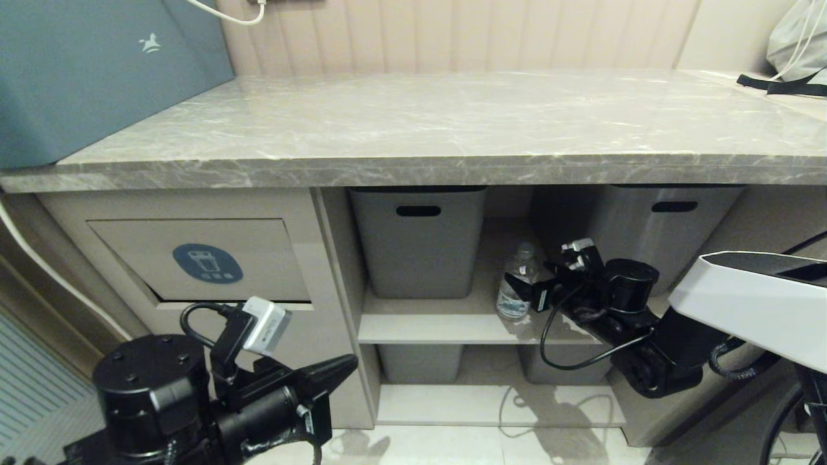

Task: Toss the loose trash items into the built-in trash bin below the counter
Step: Pick up the garbage

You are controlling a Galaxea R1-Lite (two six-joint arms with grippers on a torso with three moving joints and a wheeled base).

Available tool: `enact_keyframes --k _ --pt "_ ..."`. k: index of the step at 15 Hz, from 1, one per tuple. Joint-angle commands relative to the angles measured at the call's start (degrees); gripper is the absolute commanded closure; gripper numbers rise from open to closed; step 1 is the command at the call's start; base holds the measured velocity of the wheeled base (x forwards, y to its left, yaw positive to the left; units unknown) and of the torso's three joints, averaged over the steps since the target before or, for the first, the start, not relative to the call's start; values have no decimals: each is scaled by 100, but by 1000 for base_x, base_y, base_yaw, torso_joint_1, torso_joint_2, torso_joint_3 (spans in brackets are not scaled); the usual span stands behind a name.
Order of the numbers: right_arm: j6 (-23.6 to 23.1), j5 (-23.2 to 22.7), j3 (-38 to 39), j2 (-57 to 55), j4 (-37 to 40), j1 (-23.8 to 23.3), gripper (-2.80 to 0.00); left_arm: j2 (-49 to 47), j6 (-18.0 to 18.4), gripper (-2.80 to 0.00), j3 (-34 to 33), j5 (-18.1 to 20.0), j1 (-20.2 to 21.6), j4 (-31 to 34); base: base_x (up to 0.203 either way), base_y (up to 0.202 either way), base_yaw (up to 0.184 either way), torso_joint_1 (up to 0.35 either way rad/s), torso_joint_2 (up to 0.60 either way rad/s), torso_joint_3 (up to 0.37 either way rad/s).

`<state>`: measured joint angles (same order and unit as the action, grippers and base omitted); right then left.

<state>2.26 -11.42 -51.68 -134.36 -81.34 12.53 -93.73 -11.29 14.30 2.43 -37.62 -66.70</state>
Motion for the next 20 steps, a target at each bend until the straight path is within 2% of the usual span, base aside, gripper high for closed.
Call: enact_keyframes --k 1,8,12,13,15,20 --pt "2 -9 -204 -221 -42 4 -280 0 -5 0 3 4 0 -27 0 0 0 0 0 0" --pt "6 -9 -948 -760 -33 -4 -280 -37 -14 0 -6 -58 9 -27 0 0 0 0 0 0" --pt "29 -9 -1102 -935 -42 1 -280 -63 -88 0 -6 -67 13 -18 0 0 0 0 0 0" --pt "73 -9 -1186 -995 -49 4 -5 -57 -110 0 -6 -67 18 -18 0 0 0 0 0 0" --pt "104 -27 -1214 -952 -40 4 0 -45 -305 0 -53 -63 9 -43 0 0 0 0 0 0" --pt "227 -27 -956 -813 -48 50 0 121 -345 0 -234 -60 9 -64 0 0 0 0 0 0"
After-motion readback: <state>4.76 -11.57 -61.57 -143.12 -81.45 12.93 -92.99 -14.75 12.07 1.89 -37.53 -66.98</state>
